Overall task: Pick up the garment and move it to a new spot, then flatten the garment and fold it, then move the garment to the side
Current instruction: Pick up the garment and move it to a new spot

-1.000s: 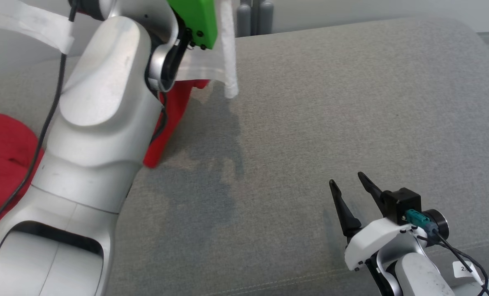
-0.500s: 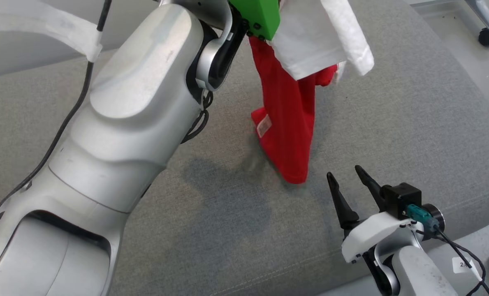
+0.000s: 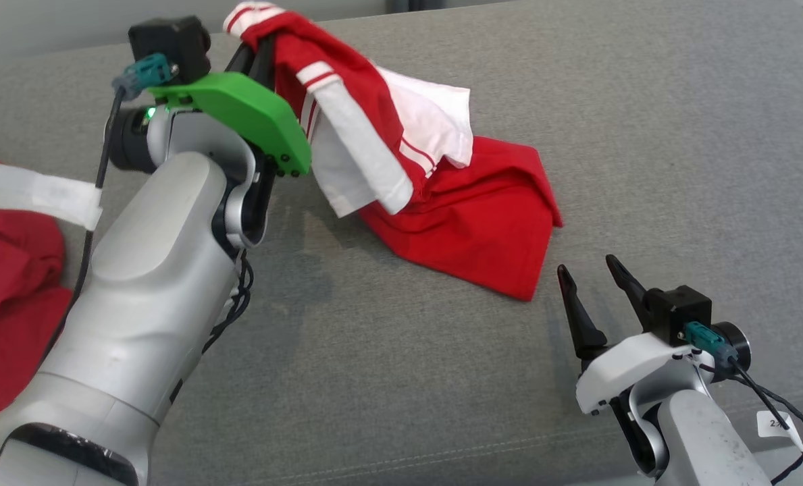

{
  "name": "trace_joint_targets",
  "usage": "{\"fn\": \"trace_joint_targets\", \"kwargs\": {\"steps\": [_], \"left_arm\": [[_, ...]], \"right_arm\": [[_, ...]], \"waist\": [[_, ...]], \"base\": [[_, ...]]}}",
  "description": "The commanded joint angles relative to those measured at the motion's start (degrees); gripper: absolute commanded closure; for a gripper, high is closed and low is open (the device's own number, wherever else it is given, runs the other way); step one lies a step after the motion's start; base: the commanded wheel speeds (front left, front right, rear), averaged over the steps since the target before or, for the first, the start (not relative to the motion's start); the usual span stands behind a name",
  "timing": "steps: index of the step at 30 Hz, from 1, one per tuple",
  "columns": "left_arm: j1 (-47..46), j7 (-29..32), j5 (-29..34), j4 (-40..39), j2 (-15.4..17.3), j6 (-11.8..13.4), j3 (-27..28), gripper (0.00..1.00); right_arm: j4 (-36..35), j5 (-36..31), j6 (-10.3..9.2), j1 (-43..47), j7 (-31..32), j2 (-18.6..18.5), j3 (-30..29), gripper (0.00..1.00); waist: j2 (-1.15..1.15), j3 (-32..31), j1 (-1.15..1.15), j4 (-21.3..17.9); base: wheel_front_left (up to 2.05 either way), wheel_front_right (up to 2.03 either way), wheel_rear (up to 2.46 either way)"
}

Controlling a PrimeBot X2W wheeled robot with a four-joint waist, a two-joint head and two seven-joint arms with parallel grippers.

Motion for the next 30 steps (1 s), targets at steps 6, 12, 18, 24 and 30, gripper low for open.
{"fn": "trace_joint_targets", "kwargs": {"steps": [6,12,18,24,30], "left_arm": [[6.80,-0.10,-1.87,3.14,1.72,-0.25,0.25,1.00],[11.14,-1.13,-3.20,6.11,2.43,-0.36,0.58,1.00],[14.11,0.33,-4.38,8.71,2.88,-0.17,0.64,0.00],[14.58,-1.64,-2.03,10.90,4.71,0.56,-0.90,0.00],[16.08,-4.26,-4.56,11.47,5.17,-0.64,1.66,0.00]], "right_arm": [[-0.90,-0.92,-0.02,-0.37,1.07,-0.14,0.59,0.00],[-1.66,-1.30,-0.02,0.42,1.96,-0.14,0.95,0.00],[-1.96,-1.45,-0.02,1.71,2.53,-0.13,1.04,0.00],[-2.24,-1.30,-0.02,2.45,2.97,-0.13,0.89,0.00],[-2.50,-0.88,-0.02,3.17,2.97,-0.13,0.70,0.00]], "waist": [[0.00,-0.20,0.00,7.83],[0.00,-1.17,0.00,8.39],[0.00,-2.73,0.00,7.92],[0.00,-4.04,0.00,7.65],[0.00,-5.30,0.00,8.25]], "base": [[0.00,0.00,0.00],[0.00,0.00,0.00],[0.00,0.00,0.00],[0.00,0.00,0.00],[0.00,0.00,0.00]]}}
